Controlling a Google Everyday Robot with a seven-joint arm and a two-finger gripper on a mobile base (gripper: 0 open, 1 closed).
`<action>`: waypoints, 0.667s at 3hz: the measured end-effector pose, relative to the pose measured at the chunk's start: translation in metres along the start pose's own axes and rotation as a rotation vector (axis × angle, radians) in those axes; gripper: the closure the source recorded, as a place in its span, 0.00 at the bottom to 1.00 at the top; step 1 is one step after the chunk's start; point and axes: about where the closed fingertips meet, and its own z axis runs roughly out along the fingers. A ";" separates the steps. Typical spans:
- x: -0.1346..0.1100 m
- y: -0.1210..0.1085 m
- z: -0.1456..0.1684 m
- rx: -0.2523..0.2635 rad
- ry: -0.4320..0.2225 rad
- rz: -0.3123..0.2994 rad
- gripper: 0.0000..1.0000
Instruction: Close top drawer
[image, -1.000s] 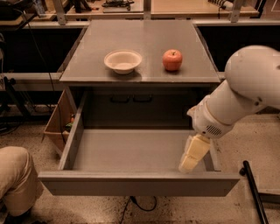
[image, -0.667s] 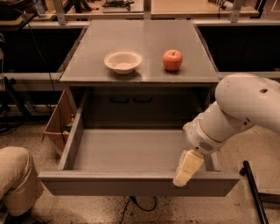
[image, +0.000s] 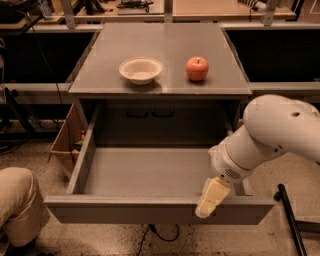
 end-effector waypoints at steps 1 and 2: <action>0.006 -0.003 0.022 -0.004 -0.020 0.011 0.00; 0.008 -0.012 0.045 0.004 -0.026 0.010 0.00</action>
Offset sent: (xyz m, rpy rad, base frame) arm 0.0295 0.0087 -0.0724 0.0305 -0.0207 -0.0179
